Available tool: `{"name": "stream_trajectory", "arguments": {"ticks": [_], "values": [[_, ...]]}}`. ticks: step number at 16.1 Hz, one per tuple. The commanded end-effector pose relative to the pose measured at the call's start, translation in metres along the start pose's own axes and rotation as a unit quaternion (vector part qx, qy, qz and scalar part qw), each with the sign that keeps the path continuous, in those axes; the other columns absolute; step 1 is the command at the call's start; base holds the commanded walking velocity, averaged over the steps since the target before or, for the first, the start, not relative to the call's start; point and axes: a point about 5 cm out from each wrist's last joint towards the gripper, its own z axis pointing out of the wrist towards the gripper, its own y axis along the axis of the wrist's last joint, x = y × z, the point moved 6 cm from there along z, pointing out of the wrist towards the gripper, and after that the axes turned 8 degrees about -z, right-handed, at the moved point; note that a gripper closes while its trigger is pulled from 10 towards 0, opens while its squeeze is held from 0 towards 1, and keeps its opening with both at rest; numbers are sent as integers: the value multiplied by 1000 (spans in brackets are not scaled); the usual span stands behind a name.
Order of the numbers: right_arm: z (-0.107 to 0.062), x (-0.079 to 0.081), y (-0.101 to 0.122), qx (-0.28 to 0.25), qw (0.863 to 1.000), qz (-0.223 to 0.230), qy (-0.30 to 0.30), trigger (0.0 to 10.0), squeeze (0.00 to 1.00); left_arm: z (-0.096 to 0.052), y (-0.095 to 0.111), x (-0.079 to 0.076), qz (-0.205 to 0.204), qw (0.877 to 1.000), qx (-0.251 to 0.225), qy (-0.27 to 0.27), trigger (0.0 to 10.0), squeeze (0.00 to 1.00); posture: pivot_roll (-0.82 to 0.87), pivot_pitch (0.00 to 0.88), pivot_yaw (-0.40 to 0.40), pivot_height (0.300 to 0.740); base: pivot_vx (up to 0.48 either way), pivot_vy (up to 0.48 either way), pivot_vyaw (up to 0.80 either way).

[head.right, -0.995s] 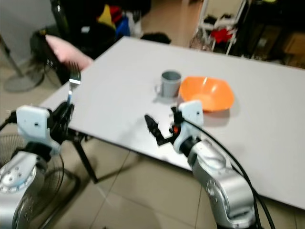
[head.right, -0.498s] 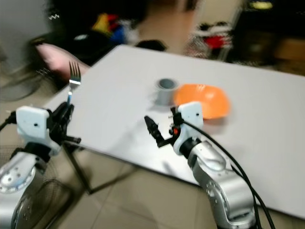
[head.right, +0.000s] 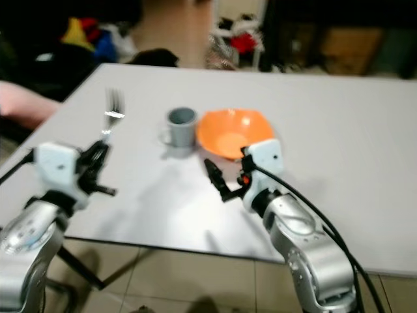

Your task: Setting the table

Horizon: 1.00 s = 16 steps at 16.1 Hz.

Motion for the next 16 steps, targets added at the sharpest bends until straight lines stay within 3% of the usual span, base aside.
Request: {"name": "stream_trajectory", "arguments": {"ticks": [1, 9, 10, 13, 16], "values": [[-1, 1, 6, -9, 1000, 0, 0, 10000, 0, 2, -3, 1, 8, 1000, 13, -9, 10000, 0, -91, 23, 62, 740, 0, 0, -575], [-6, 8, -1, 29, 997, -45, 55, 10000, 0, 21, -46, -1, 13, 988, 148, -37, 10000, 0, -94, 31, 77, 740, 0, 0, 0], [-9, 12, -9, 54, 994, -60, 79, 10000, 0, 25, -59, 3, 9, 983, 183, -21, 10000, 0, -96, 32, 79, 740, 0, 0, 0], [-12, 20, -10, 54, 991, -64, 104, 10000, 0, 25, -72, 2, -15, 977, 213, -12, 10000, 0, -94, 36, 82, 740, 0, 0, 0], [-21, 40, -9, 49, 982, -61, 173, 10000, 0, 25, -87, 13, -26, 968, 248, 35, 10000, 0, -95, 39, 88, 740, 0, 0, 0]]}}
